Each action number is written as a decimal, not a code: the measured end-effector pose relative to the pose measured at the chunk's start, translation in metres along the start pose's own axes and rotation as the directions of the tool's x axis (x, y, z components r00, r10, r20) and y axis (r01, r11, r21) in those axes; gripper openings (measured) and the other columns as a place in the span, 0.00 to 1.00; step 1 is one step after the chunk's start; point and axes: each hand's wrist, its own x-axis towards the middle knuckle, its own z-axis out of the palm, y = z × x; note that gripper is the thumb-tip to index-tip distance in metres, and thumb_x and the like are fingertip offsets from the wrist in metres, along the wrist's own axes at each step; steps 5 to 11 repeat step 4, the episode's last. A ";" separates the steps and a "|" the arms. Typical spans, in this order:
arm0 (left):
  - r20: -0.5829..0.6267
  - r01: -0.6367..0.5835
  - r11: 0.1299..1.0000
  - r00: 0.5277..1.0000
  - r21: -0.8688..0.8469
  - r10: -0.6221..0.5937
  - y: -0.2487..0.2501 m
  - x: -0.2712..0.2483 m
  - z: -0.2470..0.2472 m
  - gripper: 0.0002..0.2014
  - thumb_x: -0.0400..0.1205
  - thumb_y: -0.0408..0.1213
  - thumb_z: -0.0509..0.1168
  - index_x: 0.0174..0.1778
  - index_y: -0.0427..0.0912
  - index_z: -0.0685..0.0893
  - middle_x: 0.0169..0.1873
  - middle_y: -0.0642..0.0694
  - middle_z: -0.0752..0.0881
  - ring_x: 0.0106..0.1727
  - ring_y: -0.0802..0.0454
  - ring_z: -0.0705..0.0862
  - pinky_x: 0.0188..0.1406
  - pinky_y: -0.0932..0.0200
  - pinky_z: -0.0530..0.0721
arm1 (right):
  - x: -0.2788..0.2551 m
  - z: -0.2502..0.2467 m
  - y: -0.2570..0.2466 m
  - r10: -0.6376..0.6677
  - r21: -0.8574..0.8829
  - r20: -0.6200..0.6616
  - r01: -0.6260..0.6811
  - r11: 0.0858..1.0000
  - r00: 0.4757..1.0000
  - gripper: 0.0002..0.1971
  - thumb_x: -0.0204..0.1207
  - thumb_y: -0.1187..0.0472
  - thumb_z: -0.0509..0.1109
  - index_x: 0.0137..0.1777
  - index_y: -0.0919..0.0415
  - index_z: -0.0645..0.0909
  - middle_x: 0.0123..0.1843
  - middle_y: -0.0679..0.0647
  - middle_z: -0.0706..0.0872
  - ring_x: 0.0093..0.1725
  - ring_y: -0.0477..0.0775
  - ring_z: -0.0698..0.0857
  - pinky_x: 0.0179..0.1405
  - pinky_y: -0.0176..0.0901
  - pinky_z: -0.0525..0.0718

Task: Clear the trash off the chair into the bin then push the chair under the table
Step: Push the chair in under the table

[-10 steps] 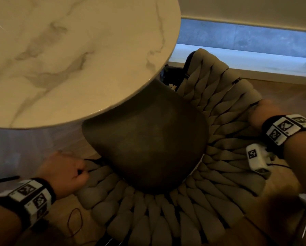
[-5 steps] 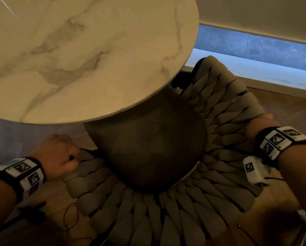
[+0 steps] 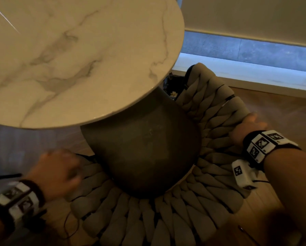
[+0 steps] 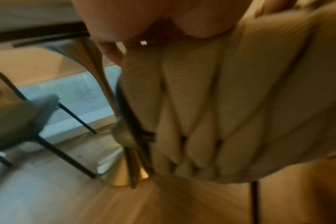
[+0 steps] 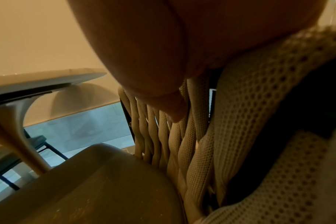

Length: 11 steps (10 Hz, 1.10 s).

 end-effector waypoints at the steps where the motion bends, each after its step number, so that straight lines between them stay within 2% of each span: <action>1: -0.010 0.019 1.000 1.000 -0.012 -0.020 0.019 -0.007 0.005 0.13 0.67 0.57 0.59 0.23 0.56 0.80 0.27 0.62 0.77 0.42 0.56 0.78 0.48 0.46 0.69 | -0.001 -0.006 0.000 0.050 0.056 0.045 -0.053 0.997 0.998 0.56 0.73 0.49 0.73 0.82 0.40 0.27 0.85 0.70 0.48 0.78 0.82 0.61 0.74 0.73 0.69; 2: -0.035 0.009 1.000 0.999 -0.023 -0.010 0.017 -0.005 0.014 0.12 0.66 0.55 0.59 0.23 0.54 0.81 0.32 0.62 0.81 0.47 0.51 0.83 0.47 0.46 0.67 | -0.007 -0.016 0.000 -0.023 0.063 0.037 0.020 0.998 0.999 0.62 0.67 0.43 0.77 0.82 0.40 0.27 0.84 0.70 0.53 0.76 0.80 0.66 0.72 0.68 0.73; 3: 0.120 0.119 0.993 0.986 -0.021 -0.115 0.013 0.003 -0.001 0.13 0.64 0.61 0.60 0.33 0.60 0.85 0.46 0.56 0.88 0.56 0.44 0.85 0.49 0.41 0.70 | -0.023 -0.022 0.013 -0.189 0.188 0.027 0.181 0.965 0.982 0.59 0.68 0.48 0.79 0.85 0.48 0.36 0.82 0.71 0.63 0.76 0.75 0.70 0.70 0.63 0.74; 4: 0.212 0.200 0.975 0.961 -0.100 -0.175 0.031 -0.017 -0.001 0.24 0.58 0.68 0.61 0.42 0.59 0.86 0.47 0.47 0.87 0.50 0.39 0.86 0.42 0.41 0.78 | -0.044 -0.026 0.037 -0.349 0.392 -0.021 0.329 0.859 0.937 0.46 0.68 0.52 0.79 0.83 0.55 0.58 0.77 0.66 0.74 0.72 0.68 0.76 0.69 0.60 0.76; 11: 0.212 0.200 0.975 0.961 -0.100 -0.175 0.031 -0.017 -0.001 0.24 0.58 0.68 0.61 0.42 0.59 0.86 0.47 0.47 0.87 0.50 0.39 0.86 0.42 0.41 0.78 | -0.044 -0.026 0.037 -0.349 0.392 -0.021 0.329 0.859 0.937 0.46 0.68 0.52 0.79 0.83 0.55 0.58 0.77 0.66 0.74 0.72 0.68 0.76 0.69 0.60 0.76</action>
